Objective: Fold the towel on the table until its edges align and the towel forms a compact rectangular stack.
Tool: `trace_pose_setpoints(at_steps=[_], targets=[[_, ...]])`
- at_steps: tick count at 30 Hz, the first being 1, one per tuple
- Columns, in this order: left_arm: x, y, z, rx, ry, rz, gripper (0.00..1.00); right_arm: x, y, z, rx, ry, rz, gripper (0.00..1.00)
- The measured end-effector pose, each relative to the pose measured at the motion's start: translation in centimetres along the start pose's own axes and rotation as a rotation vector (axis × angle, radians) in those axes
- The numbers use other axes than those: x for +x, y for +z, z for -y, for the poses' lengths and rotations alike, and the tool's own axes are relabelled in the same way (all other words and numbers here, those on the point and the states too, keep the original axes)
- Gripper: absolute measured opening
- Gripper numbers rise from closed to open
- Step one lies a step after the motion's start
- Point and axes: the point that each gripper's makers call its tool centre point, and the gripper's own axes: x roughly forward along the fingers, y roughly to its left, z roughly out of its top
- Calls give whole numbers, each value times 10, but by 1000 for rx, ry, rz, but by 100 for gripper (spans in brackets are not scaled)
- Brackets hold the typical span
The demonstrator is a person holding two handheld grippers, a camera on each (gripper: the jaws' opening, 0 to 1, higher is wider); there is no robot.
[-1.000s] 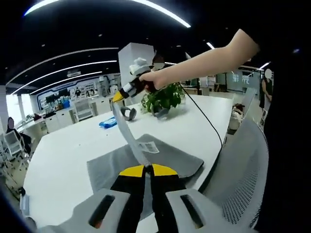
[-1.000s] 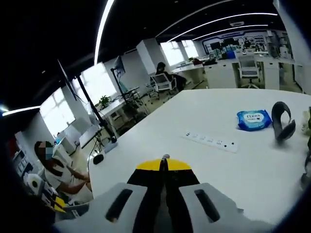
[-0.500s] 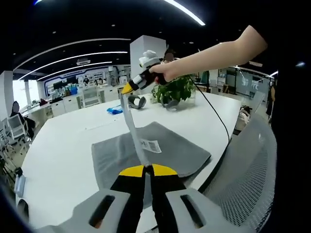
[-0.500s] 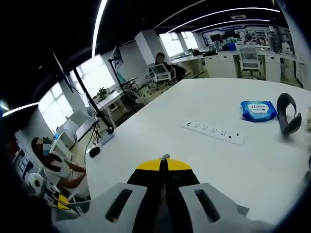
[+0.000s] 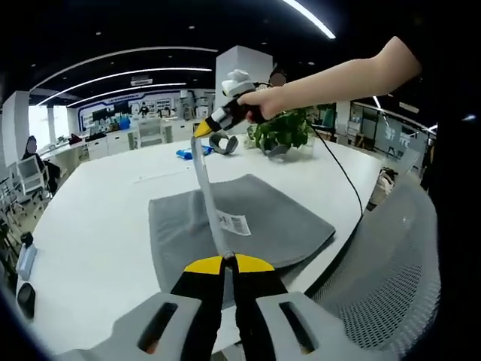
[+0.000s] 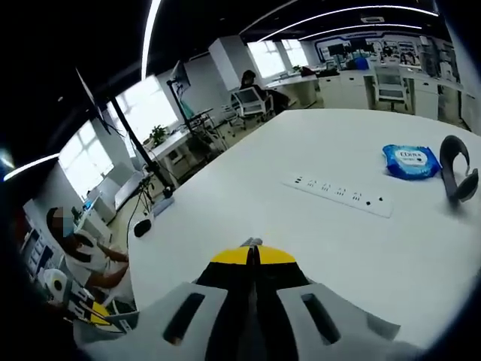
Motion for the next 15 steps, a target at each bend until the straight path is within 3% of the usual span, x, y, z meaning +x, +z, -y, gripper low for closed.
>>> trace_pose_setpoints(at_steps=[8,15], targets=[[1,-9,-4,-30,22,-2,4,13,-5,2,8,-7,-18,0],[2,-32,-18,-96,63,-27,4,32,-16,-7,27,-1,-27,0]])
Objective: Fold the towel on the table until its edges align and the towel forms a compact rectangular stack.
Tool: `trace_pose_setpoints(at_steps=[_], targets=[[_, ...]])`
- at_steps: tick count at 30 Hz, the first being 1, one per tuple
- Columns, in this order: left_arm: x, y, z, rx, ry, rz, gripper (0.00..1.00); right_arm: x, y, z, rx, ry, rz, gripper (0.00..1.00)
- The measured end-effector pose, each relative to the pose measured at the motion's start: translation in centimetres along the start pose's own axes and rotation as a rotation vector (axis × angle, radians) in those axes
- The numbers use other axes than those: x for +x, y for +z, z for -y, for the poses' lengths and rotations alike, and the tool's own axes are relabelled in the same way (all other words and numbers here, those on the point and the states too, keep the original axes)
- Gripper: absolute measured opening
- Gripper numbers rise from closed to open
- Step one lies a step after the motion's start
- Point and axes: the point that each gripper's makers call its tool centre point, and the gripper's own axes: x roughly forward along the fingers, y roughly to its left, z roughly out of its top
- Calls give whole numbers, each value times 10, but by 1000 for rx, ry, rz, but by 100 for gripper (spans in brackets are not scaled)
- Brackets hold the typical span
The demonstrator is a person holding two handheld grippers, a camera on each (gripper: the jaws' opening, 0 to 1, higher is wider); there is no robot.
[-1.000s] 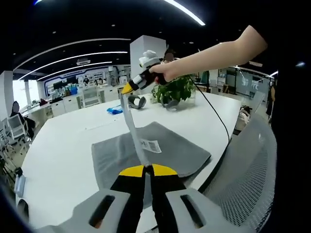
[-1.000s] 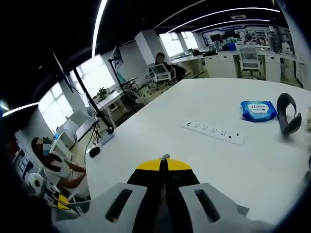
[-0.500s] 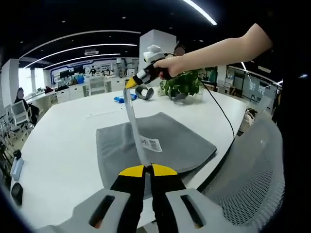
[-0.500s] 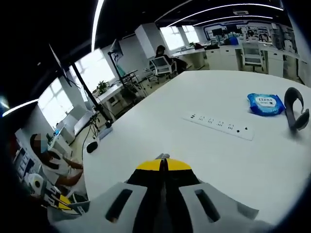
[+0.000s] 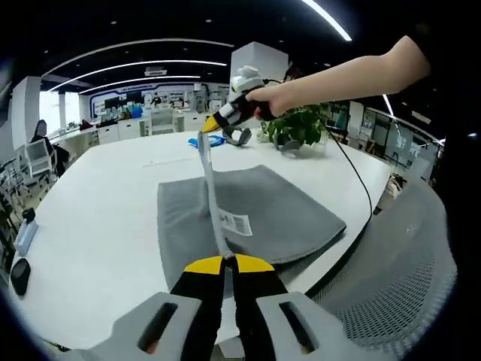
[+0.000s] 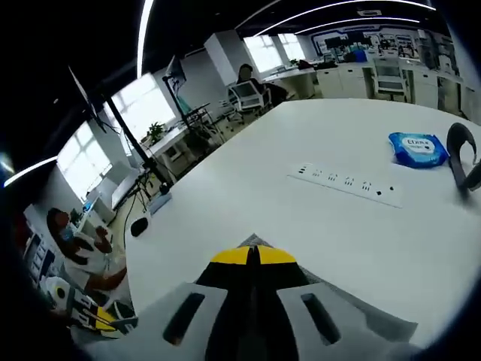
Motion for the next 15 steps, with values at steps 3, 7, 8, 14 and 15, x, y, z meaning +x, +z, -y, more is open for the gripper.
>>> trace_pose_setpoints(at_steps=[3,7,8,14,15], targets=[[0,-9,-6,-76,10,3,4,8,-4,-4,18,9,-6,0],[2,-20,-14,-144,19,1,4,15,-3,-11,68,28,9,0],[2,-21,-17,-152,21,1,4,15,-2,-13,76,31,12,0],[6,-27,-26,-161,41,-4,4,18,-1,-12,74,31,9,0],[7,-29,-27,-162,43,-11,4,19,-4,-11,74,27,5,0]])
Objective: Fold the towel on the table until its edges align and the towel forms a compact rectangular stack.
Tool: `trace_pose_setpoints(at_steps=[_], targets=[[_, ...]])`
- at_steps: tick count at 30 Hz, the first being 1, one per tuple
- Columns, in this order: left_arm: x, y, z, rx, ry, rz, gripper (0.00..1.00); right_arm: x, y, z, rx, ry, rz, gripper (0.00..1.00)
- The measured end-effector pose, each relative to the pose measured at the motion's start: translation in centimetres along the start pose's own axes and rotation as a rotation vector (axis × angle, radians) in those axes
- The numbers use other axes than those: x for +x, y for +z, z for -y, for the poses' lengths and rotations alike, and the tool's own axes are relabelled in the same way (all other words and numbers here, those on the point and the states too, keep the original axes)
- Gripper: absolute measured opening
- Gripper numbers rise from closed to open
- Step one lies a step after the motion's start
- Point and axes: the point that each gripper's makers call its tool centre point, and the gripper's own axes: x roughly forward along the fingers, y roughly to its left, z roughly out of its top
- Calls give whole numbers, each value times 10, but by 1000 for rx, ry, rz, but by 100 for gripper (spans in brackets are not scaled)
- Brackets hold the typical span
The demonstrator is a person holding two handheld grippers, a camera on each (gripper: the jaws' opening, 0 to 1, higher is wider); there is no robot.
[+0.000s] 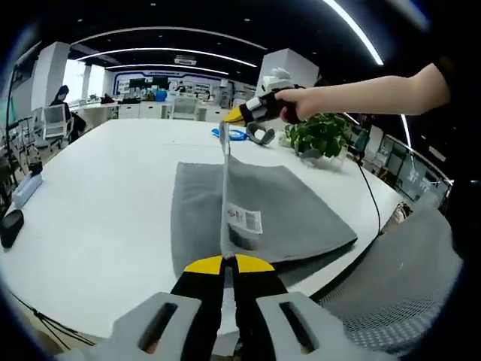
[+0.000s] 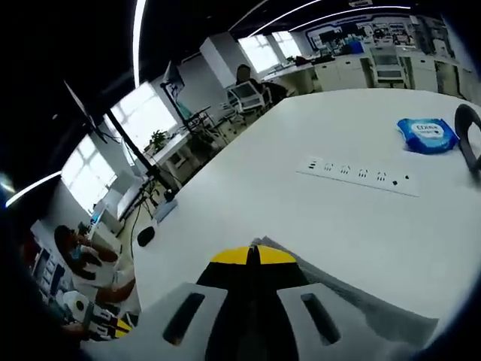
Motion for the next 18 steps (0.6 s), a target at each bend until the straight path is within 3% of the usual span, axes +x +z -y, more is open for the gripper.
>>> trace_pose_setpoints(at_steps=[5,13,18], targets=[[5,-9,-6,11,17,-31,4,11,-9,2,8,-3,-11,0],[13,-27,-16,-59,34,-58,4,35,-18,0,53,7,-12,0],[18,-33,-20,-57,35,-82,4,55,-23,6,153,24,-11,0]])
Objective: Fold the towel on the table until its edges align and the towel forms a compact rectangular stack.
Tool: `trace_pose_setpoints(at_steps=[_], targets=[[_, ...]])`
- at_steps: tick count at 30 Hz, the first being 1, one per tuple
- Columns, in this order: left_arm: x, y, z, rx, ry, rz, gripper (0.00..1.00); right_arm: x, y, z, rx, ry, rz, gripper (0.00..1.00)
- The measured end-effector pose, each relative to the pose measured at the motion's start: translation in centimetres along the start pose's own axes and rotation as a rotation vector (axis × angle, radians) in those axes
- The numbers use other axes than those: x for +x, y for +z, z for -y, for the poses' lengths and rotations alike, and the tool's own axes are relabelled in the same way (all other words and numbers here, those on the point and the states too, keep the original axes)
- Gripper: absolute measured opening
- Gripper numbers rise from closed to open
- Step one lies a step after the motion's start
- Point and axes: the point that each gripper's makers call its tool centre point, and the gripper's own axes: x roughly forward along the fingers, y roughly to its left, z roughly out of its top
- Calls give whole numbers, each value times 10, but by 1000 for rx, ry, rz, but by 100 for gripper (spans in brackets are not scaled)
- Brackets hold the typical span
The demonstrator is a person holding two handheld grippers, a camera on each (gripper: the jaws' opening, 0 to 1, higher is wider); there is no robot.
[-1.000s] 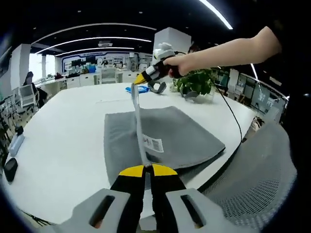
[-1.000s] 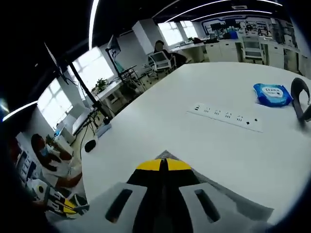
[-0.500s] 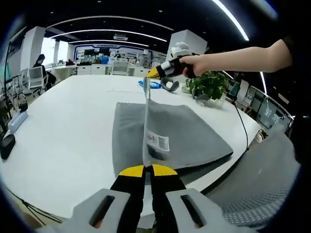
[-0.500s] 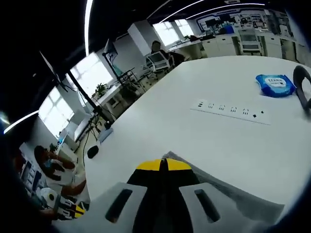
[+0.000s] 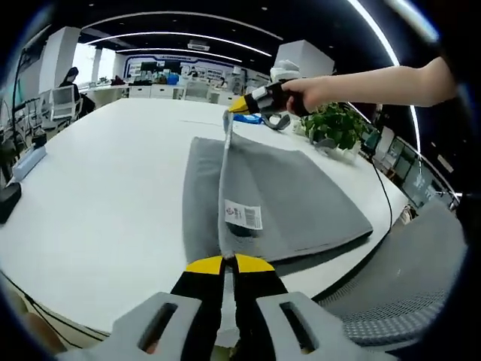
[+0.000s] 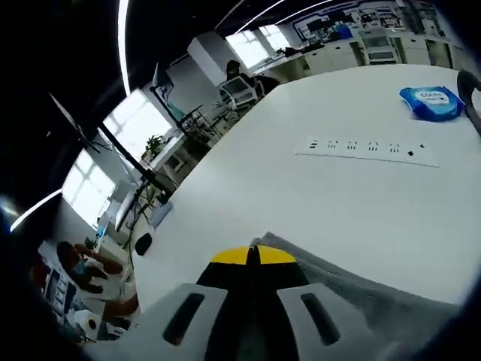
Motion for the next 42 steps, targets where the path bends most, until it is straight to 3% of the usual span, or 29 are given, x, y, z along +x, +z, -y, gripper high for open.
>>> trace_pose_setpoints(at_steps=[9,15,17,20,21,23,26,29,31,33,36,38,42], targets=[[11,-4,-7,-5,2,-38,4,33,-16,20,71,-4,-32,0],[13,-5,-5,11,-4,-59,4,45,-17,25,131,16,-26,0],[12,-1,-2,44,-20,-43,5,44,-19,22,100,33,-29,0],[11,4,-4,46,-14,-29,12,36,-29,16,80,55,-62,11],[10,11,-4,58,-16,2,16,30,-32,20,14,40,-68,16],[7,21,-4,67,-16,28,19,18,-34,24,-47,27,-69,13],[4,36,1,68,-38,51,18,-4,-40,31,-39,16,-63,12],[5,52,7,120,-60,76,18,-28,-44,46,-16,-22,-48,11],[8,63,13,189,-97,81,18,-46,-46,54,-6,-29,-29,9],[10,74,16,288,-116,40,18,-62,-50,62,30,-38,-8,8],[9,104,29,399,-167,83,18,-85,-58,77,33,-85,-6,5],[11,117,38,440,-200,88,18,-103,-62,90,-9,-136,-6,4],[21,142,62,626,-241,105,16,-145,-77,117,-176,-278,-72,2]])
